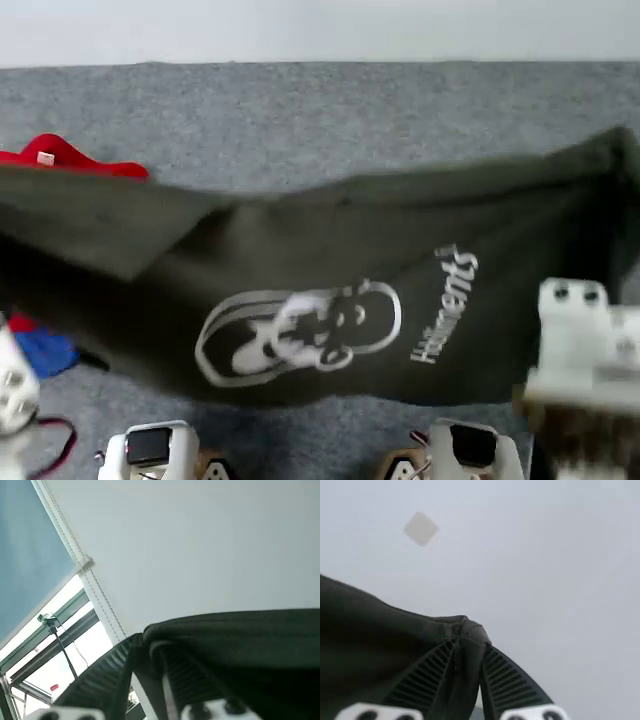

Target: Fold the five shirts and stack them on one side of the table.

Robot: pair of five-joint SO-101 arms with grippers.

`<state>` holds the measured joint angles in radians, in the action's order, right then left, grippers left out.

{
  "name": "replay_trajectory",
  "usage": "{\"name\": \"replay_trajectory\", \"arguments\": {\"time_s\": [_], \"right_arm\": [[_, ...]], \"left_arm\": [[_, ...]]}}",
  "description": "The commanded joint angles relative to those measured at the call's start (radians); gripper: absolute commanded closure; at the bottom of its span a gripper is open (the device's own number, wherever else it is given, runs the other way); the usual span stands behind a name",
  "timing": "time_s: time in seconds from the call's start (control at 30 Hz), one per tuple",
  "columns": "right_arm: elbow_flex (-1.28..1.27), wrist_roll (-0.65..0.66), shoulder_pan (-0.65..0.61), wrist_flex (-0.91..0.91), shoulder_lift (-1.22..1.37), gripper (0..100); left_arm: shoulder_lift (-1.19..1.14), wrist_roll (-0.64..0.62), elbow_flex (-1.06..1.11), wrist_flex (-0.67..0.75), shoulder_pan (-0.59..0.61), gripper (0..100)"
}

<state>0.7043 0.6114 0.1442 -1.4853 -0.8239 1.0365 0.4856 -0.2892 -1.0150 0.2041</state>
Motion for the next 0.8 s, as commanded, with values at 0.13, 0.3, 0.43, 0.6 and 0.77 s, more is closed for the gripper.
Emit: {"name": "replay_trajectory", "arguments": {"time_s": [0.13, 0.3, 0.43, 0.6, 0.77], "right_arm": [[0.034, 0.074, 0.071, -0.056, -0.05, 98.8], [-0.072, 0.083, 0.068, -0.16, 0.015, 98.8], [-0.23, 0.083, 0.056, -0.159, 0.062, 98.8], [-0.465, 0.078, -0.035, -0.137, 0.105, 98.8], [-0.727, 0.075, -0.053, 0.119, 0.108, 98.8]], "left_arm": [[-0.006, 0.005, -0.068, 0.005, 0.072, 99], [-0.008, 0.006, 0.013, -0.115, 0.069, 99], [-0.006, 0.008, 0.216, -0.127, 0.069, 99], [-0.008, 0.009, 0.53, -0.025, 0.037, 99], [-0.008, 0.009, 0.779, 0.198, -0.031, 99]]}}
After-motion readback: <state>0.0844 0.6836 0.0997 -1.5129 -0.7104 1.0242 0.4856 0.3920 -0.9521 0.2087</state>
